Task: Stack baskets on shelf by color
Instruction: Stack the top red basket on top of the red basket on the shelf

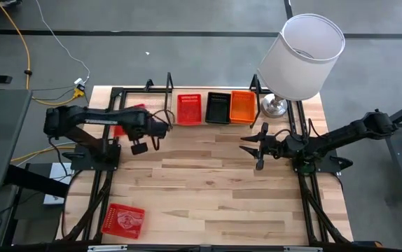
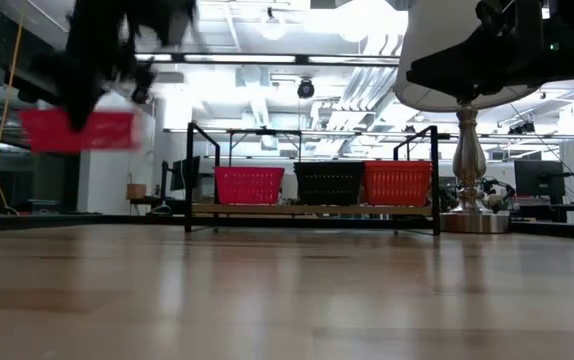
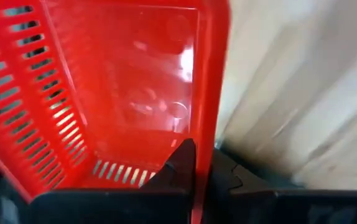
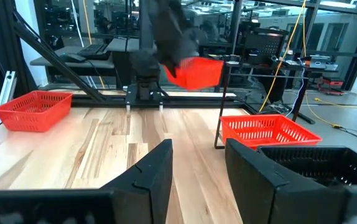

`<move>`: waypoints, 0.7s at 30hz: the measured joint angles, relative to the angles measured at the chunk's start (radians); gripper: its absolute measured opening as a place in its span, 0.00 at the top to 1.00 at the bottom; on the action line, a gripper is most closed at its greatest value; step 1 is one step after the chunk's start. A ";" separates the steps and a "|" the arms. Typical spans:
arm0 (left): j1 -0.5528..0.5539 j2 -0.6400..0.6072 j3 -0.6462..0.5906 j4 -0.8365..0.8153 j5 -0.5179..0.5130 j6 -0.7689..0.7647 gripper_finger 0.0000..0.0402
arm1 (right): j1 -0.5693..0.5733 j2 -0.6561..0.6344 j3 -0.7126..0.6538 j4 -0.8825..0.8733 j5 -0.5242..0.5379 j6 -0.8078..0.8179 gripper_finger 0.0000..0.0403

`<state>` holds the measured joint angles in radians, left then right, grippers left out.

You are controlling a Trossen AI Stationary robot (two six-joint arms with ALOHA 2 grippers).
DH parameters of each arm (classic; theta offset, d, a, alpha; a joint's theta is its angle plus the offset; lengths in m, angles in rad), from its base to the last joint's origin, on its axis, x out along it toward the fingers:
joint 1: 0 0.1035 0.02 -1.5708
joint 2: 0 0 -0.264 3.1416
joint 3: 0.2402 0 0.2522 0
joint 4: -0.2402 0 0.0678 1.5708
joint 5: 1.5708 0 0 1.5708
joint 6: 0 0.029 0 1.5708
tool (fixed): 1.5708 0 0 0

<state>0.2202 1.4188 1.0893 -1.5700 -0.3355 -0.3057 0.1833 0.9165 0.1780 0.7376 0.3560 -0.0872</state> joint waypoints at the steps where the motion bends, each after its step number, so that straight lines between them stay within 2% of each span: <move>1: -0.044 -0.015 0.035 0.011 -0.006 0.013 1.00 | 0.000 0.000 0.000 0.000 0.000 0.000 0.67; 4: -0.171 -0.041 0.147 0.051 -0.039 0.098 1.00 | 0.000 0.000 0.000 0.000 0.000 0.000 0.67; 7: -0.284 -0.032 0.231 0.075 -0.155 0.262 1.00 | 0.000 0.000 0.000 0.000 0.000 0.000 0.67; 9: -0.345 -0.017 0.264 0.098 -0.222 0.460 1.00 | 0.000 0.000 0.000 0.000 0.000 0.000 0.67; 12: -0.401 0.017 0.270 0.120 -0.322 0.861 1.00 | 0.000 0.000 0.000 0.000 0.000 0.000 0.67; 14: -0.401 0.047 0.270 0.151 -0.412 1.063 1.00 | 0.000 0.000 0.000 0.000 0.000 0.000 0.67; 17: -0.345 0.102 0.269 0.263 -0.567 1.236 1.00 | 0.000 0.000 0.000 -0.001 0.000 0.000 0.67; 21: -0.256 0.190 0.269 0.413 -0.704 1.561 1.00 | 0.000 0.000 0.000 -0.010 0.000 -0.005 0.67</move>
<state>-0.0358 1.6087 1.3586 -1.1567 -1.0392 1.2551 0.1833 0.9165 0.1780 0.7280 0.3561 -0.0918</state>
